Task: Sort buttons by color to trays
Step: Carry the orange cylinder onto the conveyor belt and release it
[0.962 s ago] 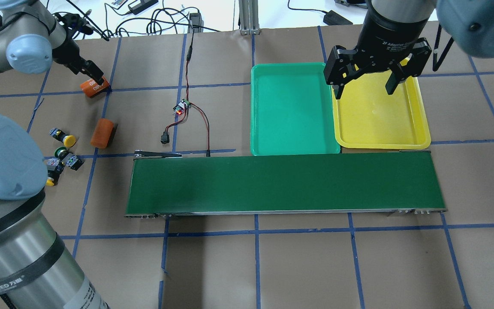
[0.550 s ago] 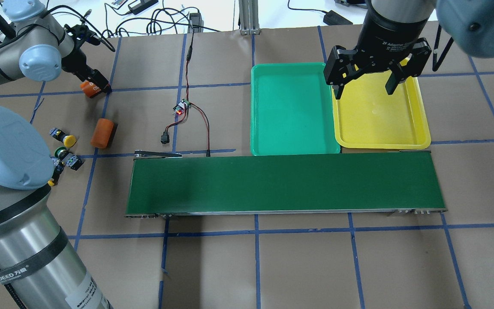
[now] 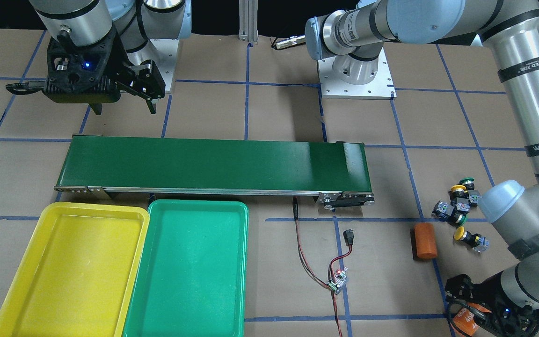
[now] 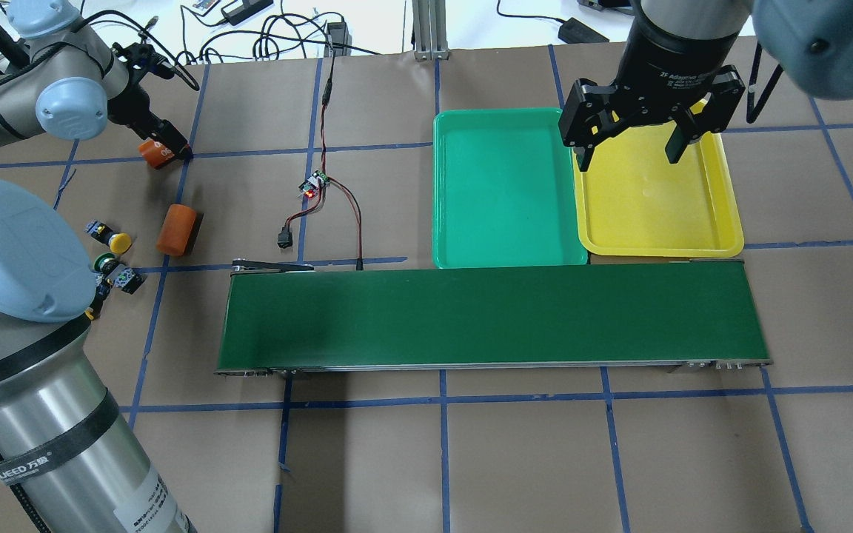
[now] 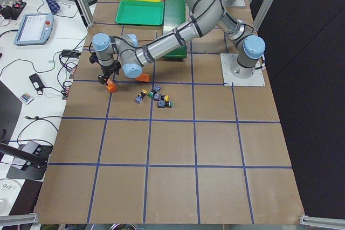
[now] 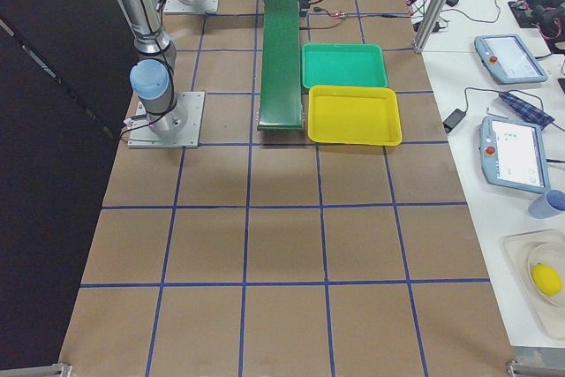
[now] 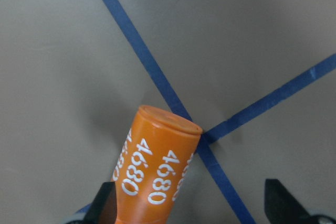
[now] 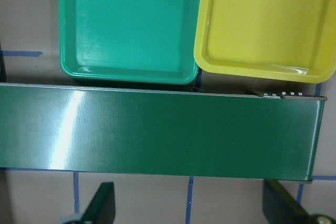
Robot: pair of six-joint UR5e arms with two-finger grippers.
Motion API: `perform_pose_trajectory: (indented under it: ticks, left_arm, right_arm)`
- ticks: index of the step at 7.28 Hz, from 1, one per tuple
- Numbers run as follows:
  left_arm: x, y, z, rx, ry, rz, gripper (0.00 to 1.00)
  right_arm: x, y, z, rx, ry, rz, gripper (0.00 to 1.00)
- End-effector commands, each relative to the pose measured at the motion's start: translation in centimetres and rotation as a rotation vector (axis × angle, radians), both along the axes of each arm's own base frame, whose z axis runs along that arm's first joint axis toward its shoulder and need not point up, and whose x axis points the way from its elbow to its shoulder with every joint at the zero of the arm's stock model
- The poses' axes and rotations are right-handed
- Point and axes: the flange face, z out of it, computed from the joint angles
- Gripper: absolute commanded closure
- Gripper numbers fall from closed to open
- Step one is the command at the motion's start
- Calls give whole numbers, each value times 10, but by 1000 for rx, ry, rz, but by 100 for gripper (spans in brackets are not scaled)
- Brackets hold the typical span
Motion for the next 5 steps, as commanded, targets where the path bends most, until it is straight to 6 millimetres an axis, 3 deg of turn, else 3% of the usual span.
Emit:
perform_pose_trajectory:
  ticks: [1, 3, 4, 5]
  left_arm:
    - [11, 1, -12, 11, 7, -66, 0]
    - [12, 2, -24, -13, -6, -103, 3]
    - [13, 2, -25, -14, -9, -107, 15]
    - [13, 2, -24, -12, -14, -119, 45]
  right_arm:
    - [0, 0, 0, 0, 0, 0, 0]
    - [0, 0, 0, 0, 0, 0, 0]
    - [0, 1, 1, -1, 0, 0, 0]
    - [1, 1, 1, -1, 0, 2, 0]
